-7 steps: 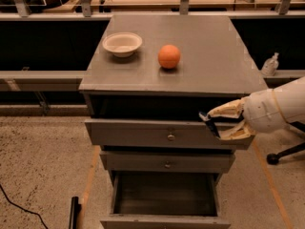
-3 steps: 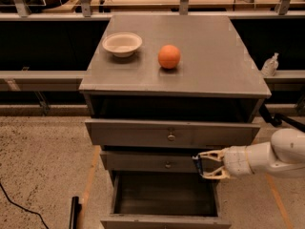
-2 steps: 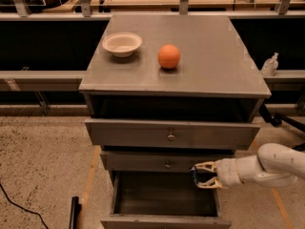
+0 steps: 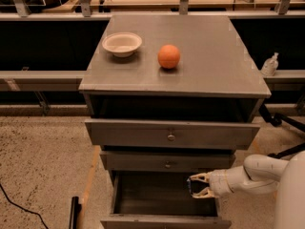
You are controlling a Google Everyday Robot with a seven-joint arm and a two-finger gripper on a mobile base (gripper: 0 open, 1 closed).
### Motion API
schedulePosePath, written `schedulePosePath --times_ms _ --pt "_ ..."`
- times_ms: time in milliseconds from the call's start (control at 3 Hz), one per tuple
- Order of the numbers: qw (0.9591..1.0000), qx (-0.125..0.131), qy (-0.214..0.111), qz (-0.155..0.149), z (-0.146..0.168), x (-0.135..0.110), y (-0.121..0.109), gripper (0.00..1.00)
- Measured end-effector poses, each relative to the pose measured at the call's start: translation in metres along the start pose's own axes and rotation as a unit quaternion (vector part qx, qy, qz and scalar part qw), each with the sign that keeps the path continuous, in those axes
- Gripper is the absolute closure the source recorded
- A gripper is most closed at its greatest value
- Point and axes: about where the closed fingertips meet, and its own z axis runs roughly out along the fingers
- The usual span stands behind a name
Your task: Place rxbar blueberry into bottom drawer
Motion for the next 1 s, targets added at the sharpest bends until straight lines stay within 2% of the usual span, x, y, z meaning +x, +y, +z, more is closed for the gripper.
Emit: schedulePosePath --times_ms 333,667,1000 --pt "1.0 0.001 -0.008 0.0 0.003 0.003 -0.001 1.0" --pt "0.9977 0.014 -0.033 0.057 0.035 -0.001 -0.02 1.0" --pt "0.9901 -0.007 -0.086 0.11 0.065 -0.035 -0.034 1.0"
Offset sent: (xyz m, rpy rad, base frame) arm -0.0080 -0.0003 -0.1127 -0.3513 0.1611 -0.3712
